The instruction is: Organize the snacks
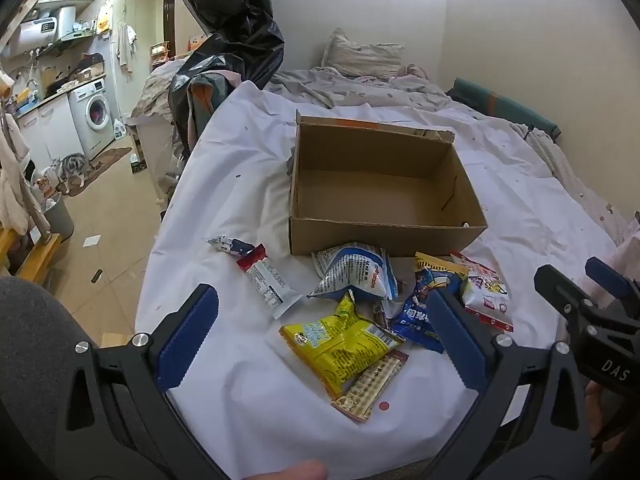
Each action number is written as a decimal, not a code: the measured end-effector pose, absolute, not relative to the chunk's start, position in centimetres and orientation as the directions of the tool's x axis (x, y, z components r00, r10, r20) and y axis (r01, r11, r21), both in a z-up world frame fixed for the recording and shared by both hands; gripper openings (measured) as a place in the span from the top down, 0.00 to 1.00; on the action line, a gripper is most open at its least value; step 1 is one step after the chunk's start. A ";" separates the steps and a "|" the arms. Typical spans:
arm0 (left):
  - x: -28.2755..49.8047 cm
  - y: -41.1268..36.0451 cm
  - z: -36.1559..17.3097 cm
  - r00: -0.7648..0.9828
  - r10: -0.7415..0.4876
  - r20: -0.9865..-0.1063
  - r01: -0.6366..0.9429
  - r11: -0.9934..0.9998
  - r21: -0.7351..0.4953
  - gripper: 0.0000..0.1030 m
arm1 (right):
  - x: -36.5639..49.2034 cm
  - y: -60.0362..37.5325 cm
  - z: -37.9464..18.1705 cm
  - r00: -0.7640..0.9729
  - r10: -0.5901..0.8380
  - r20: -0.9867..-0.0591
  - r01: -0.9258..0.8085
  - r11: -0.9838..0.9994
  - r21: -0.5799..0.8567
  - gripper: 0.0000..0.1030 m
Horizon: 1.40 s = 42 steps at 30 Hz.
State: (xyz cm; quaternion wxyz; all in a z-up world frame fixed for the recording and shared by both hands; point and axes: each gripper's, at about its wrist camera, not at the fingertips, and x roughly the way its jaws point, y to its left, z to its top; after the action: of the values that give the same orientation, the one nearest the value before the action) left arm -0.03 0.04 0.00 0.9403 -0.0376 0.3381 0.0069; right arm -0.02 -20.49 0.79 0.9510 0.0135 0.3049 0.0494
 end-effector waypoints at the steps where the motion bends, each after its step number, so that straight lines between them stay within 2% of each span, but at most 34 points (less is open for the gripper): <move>1: 0.0 0.0 0.0 0.770 -0.011 -0.638 -0.039 0.997 -0.065 0.00 | 0.0 -20.5 0.8 0.808 0.102 -0.580 -0.086 0.995 0.055 0.00; 42: 0.0 0.0 0.0 0.771 -0.002 -0.637 -0.037 0.998 -0.048 0.00 | 0.0 -20.6 1.0 0.811 0.105 -0.576 -0.087 0.995 0.058 0.00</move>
State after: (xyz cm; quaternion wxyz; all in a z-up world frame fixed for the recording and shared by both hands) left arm -0.01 -0.03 -0.01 0.9406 -0.0289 0.3383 0.0094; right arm 0.05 -20.61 0.96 0.9513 0.0143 0.3036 0.0504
